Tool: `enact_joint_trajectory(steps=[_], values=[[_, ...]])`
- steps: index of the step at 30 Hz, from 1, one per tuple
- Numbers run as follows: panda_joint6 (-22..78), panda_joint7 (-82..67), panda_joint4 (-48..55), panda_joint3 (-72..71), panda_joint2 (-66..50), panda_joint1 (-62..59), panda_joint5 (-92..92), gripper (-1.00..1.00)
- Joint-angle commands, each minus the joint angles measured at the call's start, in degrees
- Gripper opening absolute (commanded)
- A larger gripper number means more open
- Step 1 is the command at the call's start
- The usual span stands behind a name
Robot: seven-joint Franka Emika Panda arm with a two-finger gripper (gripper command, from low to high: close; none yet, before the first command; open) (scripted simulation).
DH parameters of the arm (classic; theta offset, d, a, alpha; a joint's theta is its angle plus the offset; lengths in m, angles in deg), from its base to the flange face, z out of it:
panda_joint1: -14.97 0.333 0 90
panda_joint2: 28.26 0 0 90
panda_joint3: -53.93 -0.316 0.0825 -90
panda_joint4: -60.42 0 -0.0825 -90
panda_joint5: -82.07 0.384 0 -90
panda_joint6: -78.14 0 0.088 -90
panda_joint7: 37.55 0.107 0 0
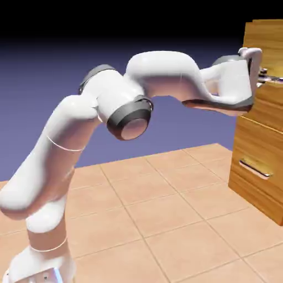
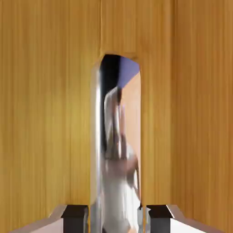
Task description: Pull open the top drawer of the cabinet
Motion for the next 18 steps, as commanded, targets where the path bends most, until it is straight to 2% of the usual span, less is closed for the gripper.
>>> enact_joint_trajectory(steps=[1,9,18], values=[[0.14,2.25,-2.09,-1.24,-1.67,-1.94,-1.12,-1.0],[-0.38,20.14,-14.29,-12.91,-14.3,-18.54,-9.4,-1.0],[-1.67,33.28,-18.96,-29.05,-21.82,-37.22,-15.89,-1.0]])
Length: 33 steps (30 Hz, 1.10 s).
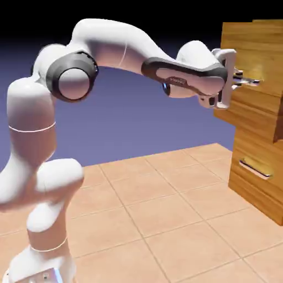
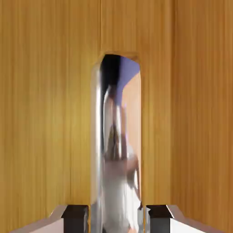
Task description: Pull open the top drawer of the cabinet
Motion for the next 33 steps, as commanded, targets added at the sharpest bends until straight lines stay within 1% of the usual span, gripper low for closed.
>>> enact_joint_trajectory(steps=[1,8,15,18,22,28,33], values=[[0.02,-0.09,-0.32,-2.05,0.06,-2.03,0.05,-1.0],[1.78,-6.67,-3.88,-16.58,3.95,-15.4,3.29,-1.0],[5.09,-16.6,-10.92,-31.11,11.21,-28.11,7.93,-1.0],[5.55,-17.38,-11.42,-37.32,11.2,-34.17,8.21,-1.0],[4.74,-13.81,-8.78,-44.99,7.37,-42.47,6.37,-1.0],[2.24,-3.83,-3.27,-55.73,-0.37,-54.93,1.41,-1.0],[0.44,4.18,-1.45,-64.79,-3.93,-65.31,-2.55,-1.0]])
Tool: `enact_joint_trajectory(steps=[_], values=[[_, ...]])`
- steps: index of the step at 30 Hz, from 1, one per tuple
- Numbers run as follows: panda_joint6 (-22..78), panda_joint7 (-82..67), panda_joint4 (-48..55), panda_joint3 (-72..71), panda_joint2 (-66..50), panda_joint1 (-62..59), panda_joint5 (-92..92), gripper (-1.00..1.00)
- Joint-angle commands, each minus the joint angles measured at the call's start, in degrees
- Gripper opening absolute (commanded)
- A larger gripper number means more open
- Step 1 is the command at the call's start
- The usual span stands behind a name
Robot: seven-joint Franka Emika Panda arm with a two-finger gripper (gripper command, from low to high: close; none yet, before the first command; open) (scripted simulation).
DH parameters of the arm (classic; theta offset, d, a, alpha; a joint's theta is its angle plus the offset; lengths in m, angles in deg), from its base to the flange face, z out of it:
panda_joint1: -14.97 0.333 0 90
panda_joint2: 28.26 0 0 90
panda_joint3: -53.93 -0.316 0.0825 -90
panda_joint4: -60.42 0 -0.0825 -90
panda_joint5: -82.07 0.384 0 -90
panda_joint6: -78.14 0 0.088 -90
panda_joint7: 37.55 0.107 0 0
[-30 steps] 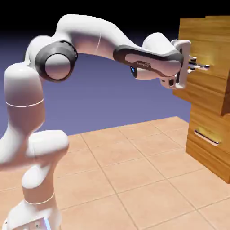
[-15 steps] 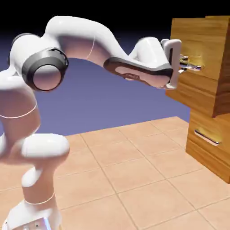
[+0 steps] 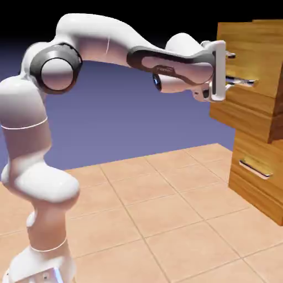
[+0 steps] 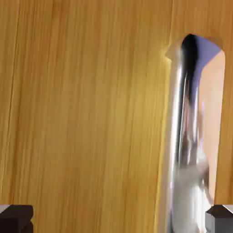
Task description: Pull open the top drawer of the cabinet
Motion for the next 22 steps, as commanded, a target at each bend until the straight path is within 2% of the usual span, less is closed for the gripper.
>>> enact_joint_trajectory(steps=[1,10,12,18,19,22], values=[[-0.3,1.34,-0.11,-1.89,-0.18,-1.86,-0.68,-1.0],[-0.53,7.4,-9.4,-19.25,7.09,-19.92,-3.67,-1.0],[-0.17,5.04,-11.91,-15.99,9.49,-16.41,-2.24,-1.0],[-0.5,7.62,-17.91,-24.08,15.47,-24.73,-3.42,-1.0],[-0.5,7.62,-17.91,-24.08,15.47,-24.73,-3.42,1.0],[-0.93,6.98,-21.62,-24.57,19.62,-25.22,-2.76,1.0]])
